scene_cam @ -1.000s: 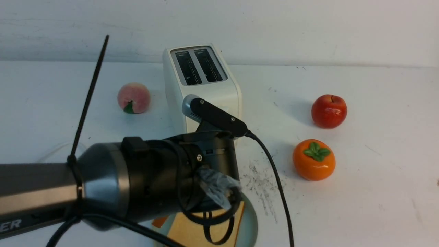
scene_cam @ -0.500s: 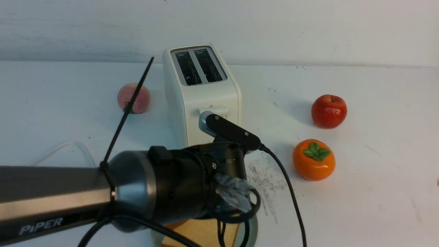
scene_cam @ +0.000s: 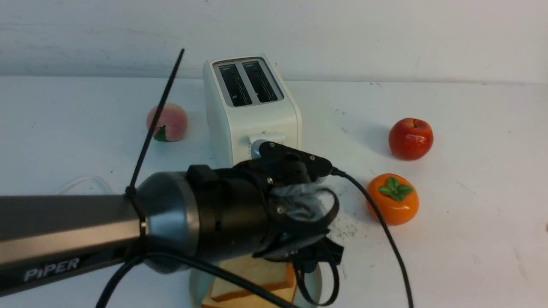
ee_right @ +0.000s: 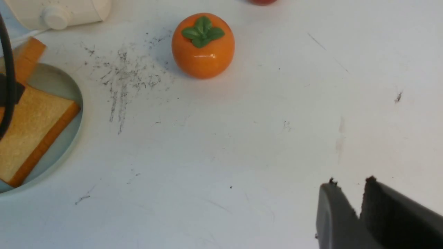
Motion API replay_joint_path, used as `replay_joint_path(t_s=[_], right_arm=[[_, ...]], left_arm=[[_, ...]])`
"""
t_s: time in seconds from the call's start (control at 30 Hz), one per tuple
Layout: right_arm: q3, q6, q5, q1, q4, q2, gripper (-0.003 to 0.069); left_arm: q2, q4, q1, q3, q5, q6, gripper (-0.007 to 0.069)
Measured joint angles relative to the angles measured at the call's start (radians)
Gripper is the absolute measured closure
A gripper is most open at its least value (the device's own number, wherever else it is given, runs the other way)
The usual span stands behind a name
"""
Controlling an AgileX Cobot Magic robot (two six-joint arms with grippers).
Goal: Take toasted bread from bread machine on white table place on plate.
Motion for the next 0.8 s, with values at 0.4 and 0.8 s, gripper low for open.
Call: replay_joint_path(t_s=[0.4,0.8], right_arm=[[0.0,-0.002,0.0,0.0,0.006,0.0,0.052],[-0.026,-0.12,0.093,0.0,0.35,-0.038,0.0678]], left_arm=[[0.0,-0.133,0.0,-0.299,0.219,0.131,0.0169],[0.0,-0.15,0.0,-0.504,0.365,0.274,0.0638]])
